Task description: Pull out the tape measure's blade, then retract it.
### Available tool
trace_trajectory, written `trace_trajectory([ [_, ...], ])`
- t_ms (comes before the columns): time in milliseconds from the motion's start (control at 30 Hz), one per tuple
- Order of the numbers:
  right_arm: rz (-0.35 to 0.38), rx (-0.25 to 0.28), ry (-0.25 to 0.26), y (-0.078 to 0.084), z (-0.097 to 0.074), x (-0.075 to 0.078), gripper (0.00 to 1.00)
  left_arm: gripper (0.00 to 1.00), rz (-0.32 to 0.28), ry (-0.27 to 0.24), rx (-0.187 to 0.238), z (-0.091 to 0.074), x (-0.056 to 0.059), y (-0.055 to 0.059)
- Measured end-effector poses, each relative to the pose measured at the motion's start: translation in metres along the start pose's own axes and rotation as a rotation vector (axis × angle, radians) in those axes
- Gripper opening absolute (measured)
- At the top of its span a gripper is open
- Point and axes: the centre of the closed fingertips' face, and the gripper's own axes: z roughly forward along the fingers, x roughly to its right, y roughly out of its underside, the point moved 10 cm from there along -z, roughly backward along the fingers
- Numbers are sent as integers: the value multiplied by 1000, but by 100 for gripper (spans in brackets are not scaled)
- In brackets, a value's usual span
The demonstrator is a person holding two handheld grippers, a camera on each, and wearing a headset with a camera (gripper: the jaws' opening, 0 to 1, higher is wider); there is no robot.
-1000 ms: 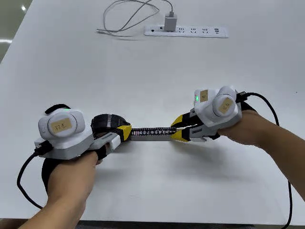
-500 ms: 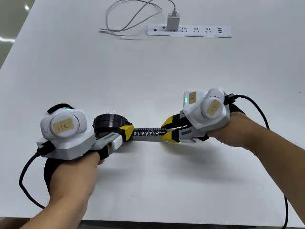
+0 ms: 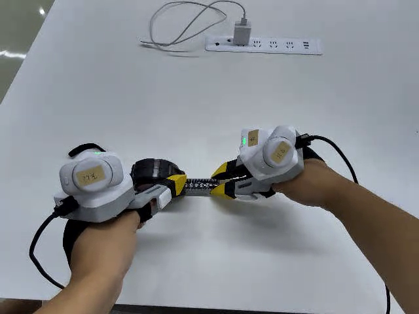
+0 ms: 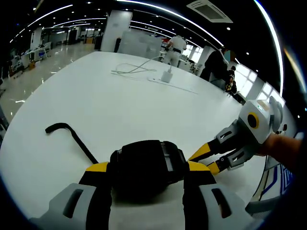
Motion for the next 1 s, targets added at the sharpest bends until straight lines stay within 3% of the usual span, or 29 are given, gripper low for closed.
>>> trace_trajectory([
  [1000, -14, 38, -32, -22, 30, 1, 11, 56, 3, 1, 3, 1, 0, 1],
])
